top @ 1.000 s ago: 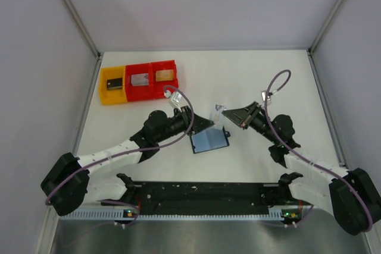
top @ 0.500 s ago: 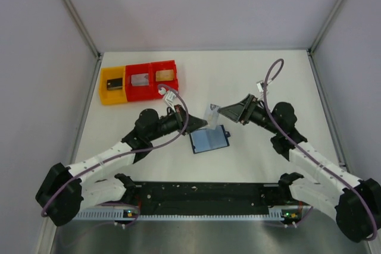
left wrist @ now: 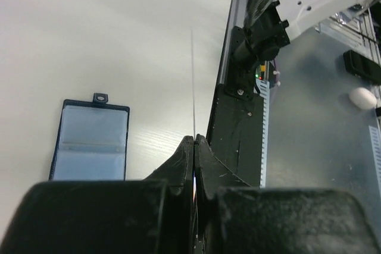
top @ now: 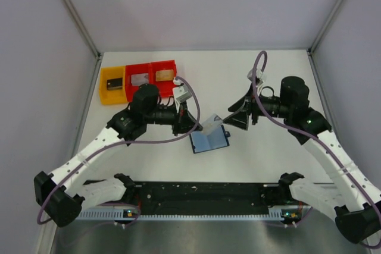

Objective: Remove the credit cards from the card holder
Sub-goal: Remove the credit card from the card holder, then place the credit card in the storage box.

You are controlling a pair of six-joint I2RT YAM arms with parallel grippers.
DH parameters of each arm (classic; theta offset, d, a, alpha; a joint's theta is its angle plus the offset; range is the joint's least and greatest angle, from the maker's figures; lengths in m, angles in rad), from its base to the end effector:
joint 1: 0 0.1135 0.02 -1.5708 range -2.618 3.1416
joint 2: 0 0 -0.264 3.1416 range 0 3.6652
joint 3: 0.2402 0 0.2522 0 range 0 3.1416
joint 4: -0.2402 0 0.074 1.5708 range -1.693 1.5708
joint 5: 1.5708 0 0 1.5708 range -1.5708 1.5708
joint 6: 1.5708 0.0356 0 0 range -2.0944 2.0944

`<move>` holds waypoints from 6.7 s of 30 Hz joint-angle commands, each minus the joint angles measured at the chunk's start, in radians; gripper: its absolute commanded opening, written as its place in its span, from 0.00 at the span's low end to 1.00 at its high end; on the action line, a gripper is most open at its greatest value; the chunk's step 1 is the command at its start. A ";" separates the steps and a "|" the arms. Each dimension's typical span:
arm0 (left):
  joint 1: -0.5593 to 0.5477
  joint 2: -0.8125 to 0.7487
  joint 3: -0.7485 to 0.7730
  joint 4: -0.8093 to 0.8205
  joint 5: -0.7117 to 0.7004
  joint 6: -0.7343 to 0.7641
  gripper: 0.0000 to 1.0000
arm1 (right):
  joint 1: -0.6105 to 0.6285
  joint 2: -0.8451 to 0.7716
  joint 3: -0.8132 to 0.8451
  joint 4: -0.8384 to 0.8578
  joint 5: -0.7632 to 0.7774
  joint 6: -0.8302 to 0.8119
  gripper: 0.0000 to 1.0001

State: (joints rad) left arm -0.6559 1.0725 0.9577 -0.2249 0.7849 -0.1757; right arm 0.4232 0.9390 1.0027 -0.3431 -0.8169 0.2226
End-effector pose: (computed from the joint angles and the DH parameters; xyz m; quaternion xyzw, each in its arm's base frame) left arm 0.1729 -0.1648 0.3439 0.3939 0.6802 -0.5011 0.3619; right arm 0.1710 0.1055 0.3749 -0.3112 0.7054 0.4761 0.4231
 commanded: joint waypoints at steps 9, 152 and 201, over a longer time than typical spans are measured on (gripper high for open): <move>-0.037 0.110 0.223 -0.451 0.091 0.384 0.00 | 0.100 0.104 0.111 -0.142 -0.182 -0.216 0.63; 0.717 0.929 0.297 0.565 -0.747 -1.064 0.00 | 0.164 -0.246 -0.444 0.250 1.055 0.259 0.98; -0.005 0.148 -0.249 0.292 -0.538 -0.627 0.60 | 0.149 0.380 -0.173 0.148 0.555 0.253 0.72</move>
State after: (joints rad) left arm -0.6044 1.1801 0.7269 -0.0456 0.2131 -0.8303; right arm 0.5911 1.2350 0.7593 -0.2031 -0.2459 0.4900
